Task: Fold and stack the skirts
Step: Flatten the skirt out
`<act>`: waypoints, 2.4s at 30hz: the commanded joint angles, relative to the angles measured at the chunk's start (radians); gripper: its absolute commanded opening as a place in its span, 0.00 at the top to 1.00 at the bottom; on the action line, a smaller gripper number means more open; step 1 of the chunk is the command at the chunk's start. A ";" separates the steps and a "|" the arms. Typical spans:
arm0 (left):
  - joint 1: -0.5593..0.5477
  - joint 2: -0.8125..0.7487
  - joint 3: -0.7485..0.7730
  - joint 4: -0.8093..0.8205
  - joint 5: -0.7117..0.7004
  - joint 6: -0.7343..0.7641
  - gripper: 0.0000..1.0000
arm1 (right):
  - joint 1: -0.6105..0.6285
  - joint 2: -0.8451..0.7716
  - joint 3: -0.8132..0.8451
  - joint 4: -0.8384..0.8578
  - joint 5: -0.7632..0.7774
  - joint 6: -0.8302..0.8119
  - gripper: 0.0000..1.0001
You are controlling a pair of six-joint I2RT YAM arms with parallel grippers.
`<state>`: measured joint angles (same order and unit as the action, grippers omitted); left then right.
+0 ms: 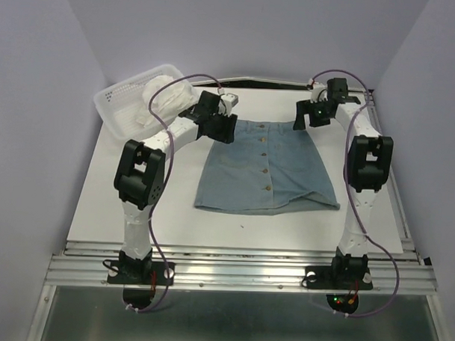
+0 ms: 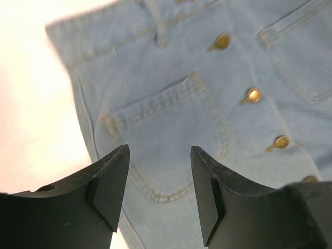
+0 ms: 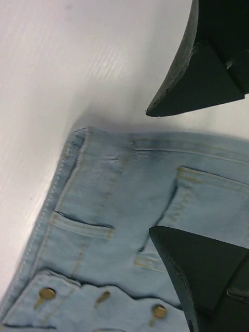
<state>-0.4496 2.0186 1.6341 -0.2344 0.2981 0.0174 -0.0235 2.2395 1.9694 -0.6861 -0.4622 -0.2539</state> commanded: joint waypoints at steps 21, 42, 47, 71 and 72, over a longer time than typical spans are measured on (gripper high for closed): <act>0.048 0.201 0.054 -0.183 -0.203 0.050 1.00 | 0.036 0.014 -0.156 0.200 0.289 -0.010 0.99; -0.029 -0.158 0.031 -0.057 -0.017 0.305 0.16 | -0.082 -0.585 -0.629 -0.145 -0.011 -0.024 0.22; -0.047 -0.230 -0.172 -0.095 0.021 0.185 0.31 | -0.082 -0.543 -0.561 -0.060 0.103 -0.067 0.23; 0.020 0.415 0.518 -0.272 -0.085 0.148 0.64 | -0.043 -0.349 -0.765 -0.104 0.132 -0.312 0.76; 0.025 0.436 0.583 -0.278 -0.092 0.162 0.59 | -0.043 -0.369 -0.817 -0.116 0.125 -0.314 0.76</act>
<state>-0.4599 2.3631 1.9713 -0.4664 0.2687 0.1261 -0.0772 1.9202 1.2964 -0.6941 -0.3813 -0.5346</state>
